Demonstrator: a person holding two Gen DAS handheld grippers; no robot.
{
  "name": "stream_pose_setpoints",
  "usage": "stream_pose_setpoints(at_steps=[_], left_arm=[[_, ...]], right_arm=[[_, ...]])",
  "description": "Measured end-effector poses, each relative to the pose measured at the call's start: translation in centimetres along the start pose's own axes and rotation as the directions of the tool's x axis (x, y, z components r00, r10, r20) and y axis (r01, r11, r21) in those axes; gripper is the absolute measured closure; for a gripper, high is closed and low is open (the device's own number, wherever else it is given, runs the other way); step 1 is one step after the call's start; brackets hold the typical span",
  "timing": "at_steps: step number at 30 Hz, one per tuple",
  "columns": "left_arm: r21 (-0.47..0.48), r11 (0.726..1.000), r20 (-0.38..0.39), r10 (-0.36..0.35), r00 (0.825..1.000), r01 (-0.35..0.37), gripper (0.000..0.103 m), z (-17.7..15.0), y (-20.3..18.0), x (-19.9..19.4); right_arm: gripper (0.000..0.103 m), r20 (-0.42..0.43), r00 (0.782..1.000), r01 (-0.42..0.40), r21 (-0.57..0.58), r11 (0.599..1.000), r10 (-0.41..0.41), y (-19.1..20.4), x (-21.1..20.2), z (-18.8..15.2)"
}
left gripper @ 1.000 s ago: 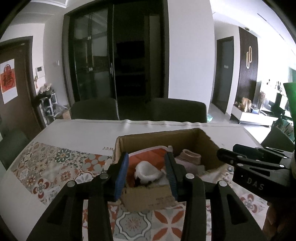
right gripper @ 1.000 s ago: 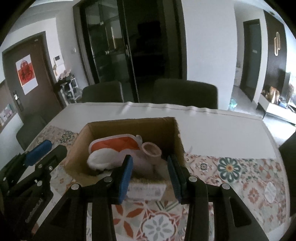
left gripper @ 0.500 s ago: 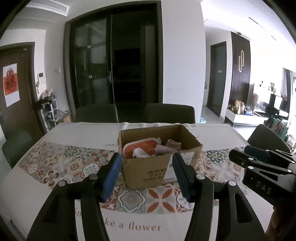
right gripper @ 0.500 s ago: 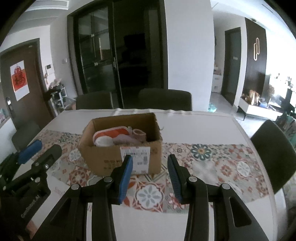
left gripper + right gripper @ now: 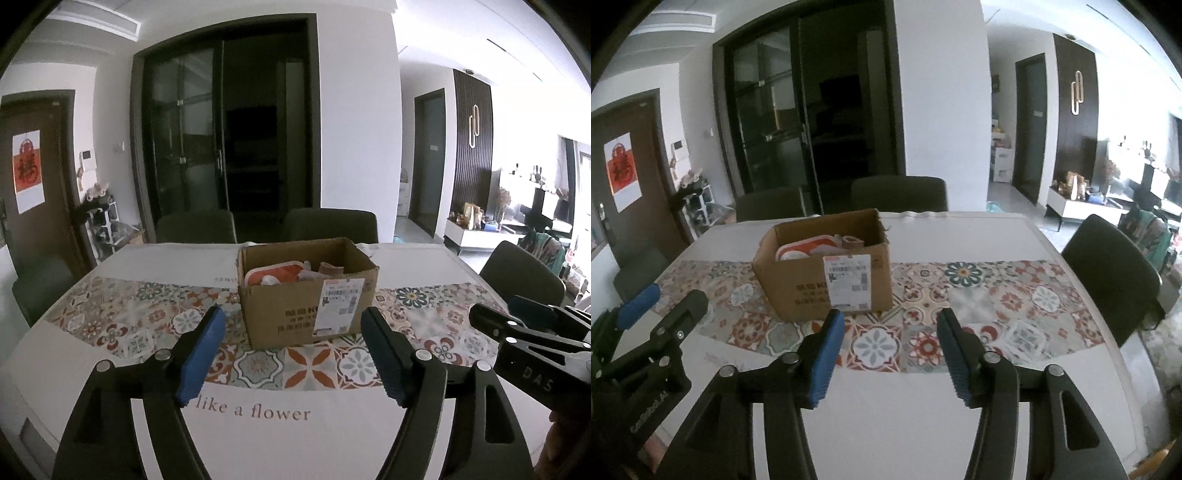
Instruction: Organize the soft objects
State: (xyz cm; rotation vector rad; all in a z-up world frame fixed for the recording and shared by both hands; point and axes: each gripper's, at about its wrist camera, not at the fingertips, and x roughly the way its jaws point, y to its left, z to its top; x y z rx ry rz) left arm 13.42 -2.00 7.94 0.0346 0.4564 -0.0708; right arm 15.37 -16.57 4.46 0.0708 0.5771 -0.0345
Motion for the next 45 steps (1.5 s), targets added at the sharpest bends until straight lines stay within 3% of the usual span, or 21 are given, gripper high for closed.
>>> stream_pose_setpoints(at_steps=[3, 14, 17, 45], left_arm=[[0.005, 1.0, 0.007, 0.006, 1.0, -0.006, 0.017, -0.3, -0.3, -0.7], [-0.011, 0.999, 0.051, 0.041, 0.998, -0.041, 0.001, -0.7, -0.5, -3.8], [-0.016, 0.999, 0.055, 0.04, 0.998, -0.04, 0.0, -0.9, -0.3, -4.4], [-0.018, 0.997, 0.088, 0.079, 0.993, -0.078, 0.0, -1.1, -0.1, -6.7]], right_arm=[[0.044, 0.02, 1.0, 0.015, 0.007, 1.0, -0.016, -0.4, -1.0, -0.6], [0.042, 0.063, 0.997, 0.031, 0.027, 0.999, -0.033, -1.0, -4.2, -1.7], [0.037, 0.072, 0.997, 0.027, 0.03, 0.999, -0.029, -0.9, -4.8, -2.0], [0.037, 0.122, 0.992, 0.04, 0.016, 0.999, -0.042, -0.5, -7.5, -2.5]])
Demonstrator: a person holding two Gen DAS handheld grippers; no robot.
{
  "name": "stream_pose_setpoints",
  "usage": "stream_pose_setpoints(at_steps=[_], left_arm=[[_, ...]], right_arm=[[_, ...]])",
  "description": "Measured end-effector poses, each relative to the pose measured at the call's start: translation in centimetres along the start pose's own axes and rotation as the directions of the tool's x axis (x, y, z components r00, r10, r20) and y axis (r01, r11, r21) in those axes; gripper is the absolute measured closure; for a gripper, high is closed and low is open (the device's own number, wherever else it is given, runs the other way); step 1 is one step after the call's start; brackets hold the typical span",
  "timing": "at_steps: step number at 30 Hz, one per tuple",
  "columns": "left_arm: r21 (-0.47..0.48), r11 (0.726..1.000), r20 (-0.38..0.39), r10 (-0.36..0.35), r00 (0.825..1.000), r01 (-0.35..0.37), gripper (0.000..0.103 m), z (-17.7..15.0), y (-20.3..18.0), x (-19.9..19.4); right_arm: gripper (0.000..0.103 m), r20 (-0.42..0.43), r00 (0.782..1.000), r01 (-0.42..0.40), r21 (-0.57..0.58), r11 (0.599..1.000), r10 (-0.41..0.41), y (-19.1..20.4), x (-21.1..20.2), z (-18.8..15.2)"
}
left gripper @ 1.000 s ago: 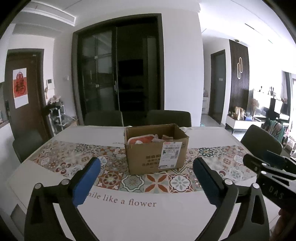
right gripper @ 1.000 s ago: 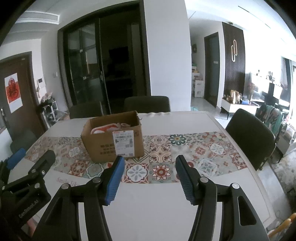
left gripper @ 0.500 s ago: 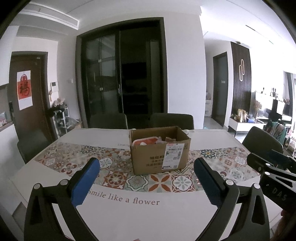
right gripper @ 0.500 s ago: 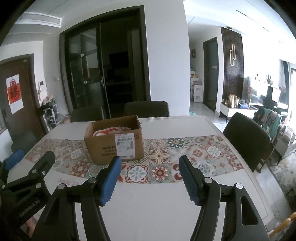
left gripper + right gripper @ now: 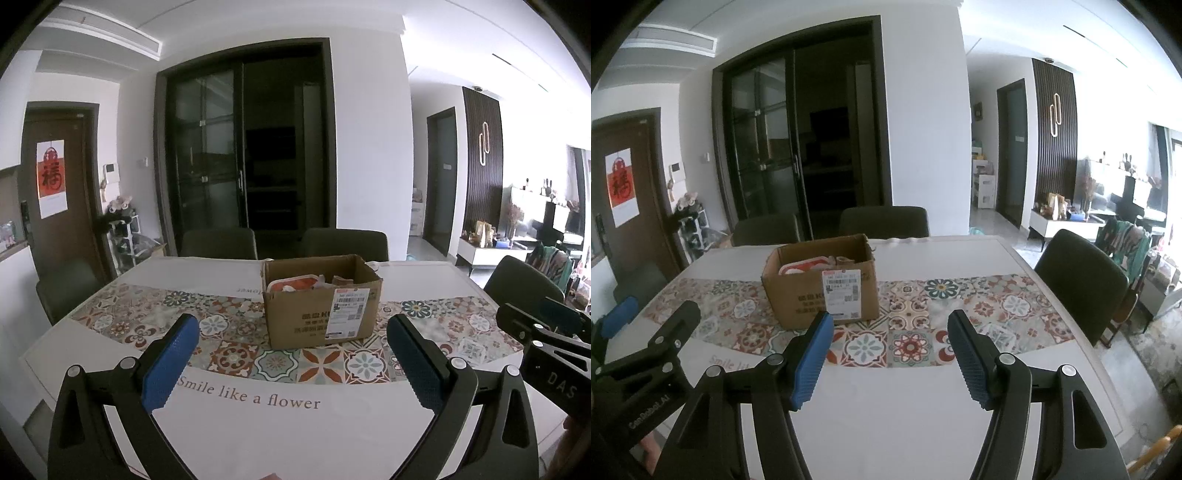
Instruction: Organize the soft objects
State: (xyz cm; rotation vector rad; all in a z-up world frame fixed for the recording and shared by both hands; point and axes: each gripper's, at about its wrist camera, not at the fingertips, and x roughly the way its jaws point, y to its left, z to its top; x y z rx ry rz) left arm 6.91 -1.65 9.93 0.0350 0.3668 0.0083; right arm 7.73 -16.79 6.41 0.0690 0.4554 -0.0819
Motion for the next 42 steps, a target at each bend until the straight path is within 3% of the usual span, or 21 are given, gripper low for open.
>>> stream_pose_setpoints(at_steps=[42], left_arm=[[0.002, 1.0, -0.017, 0.024, 1.0, -0.024, 0.0, -0.59, -0.49, 0.8]], right_arm=[[0.037, -0.032, 0.999, -0.009, 0.006, 1.0, 0.009, -0.05, 0.44, -0.35]])
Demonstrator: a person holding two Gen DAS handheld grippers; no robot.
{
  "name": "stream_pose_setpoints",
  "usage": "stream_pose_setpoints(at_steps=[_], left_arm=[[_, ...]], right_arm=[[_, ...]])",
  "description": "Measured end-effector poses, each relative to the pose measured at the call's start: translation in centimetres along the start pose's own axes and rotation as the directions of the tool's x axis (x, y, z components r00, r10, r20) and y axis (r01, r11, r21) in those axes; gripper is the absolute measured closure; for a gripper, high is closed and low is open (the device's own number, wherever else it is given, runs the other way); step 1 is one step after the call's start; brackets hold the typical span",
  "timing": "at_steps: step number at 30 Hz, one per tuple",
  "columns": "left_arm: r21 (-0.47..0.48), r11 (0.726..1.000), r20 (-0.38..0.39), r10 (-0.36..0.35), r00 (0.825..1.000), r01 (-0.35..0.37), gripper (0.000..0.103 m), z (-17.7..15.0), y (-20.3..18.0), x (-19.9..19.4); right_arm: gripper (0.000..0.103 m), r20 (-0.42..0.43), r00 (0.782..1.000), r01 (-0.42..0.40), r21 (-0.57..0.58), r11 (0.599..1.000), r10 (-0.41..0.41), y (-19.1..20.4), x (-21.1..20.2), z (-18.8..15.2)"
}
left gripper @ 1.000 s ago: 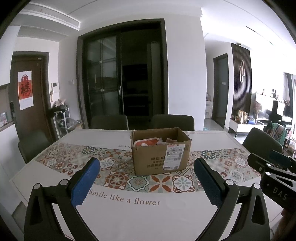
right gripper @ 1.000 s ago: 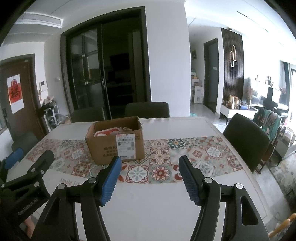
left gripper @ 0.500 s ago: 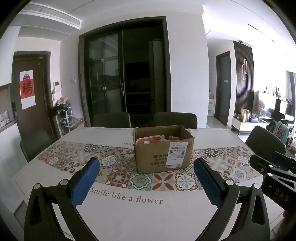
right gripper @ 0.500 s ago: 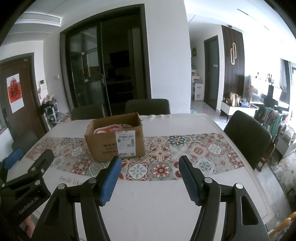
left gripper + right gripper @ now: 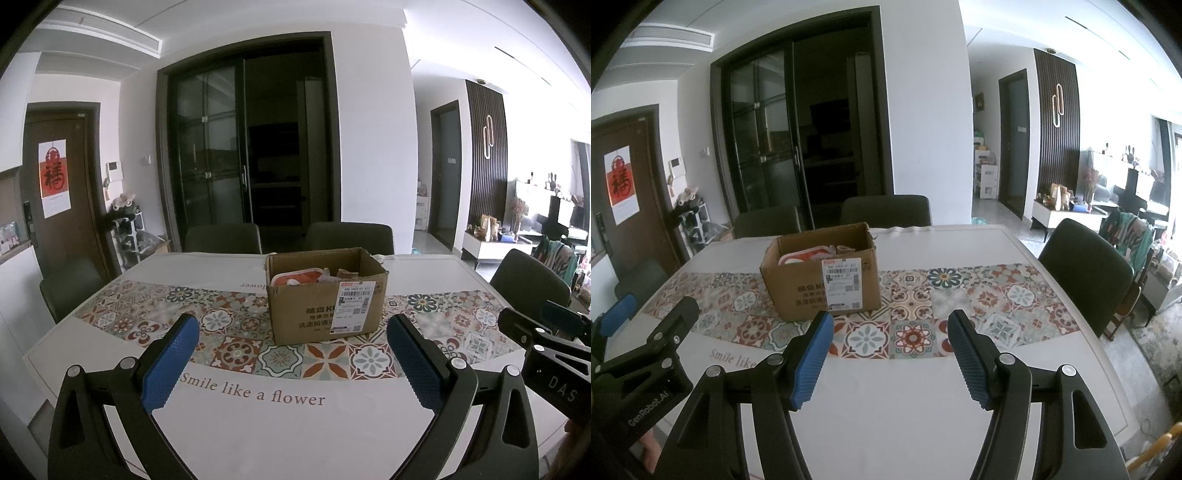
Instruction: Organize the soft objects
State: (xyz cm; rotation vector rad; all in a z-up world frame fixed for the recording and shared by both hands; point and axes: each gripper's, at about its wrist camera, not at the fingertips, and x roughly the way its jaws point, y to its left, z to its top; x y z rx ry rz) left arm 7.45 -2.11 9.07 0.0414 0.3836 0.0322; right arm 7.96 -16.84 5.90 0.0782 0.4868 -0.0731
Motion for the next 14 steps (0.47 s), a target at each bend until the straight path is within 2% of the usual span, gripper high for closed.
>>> stream_pose_setpoints(at_steps=[14], left_arm=[[-0.001, 1.0, 0.0, 0.0, 1.0, 0.0, 0.0, 0.04, -0.05, 0.02]], right_arm=[[0.037, -0.002, 1.0, 0.001, -0.001, 1.0, -0.001, 0.0, 0.03, 0.04]])
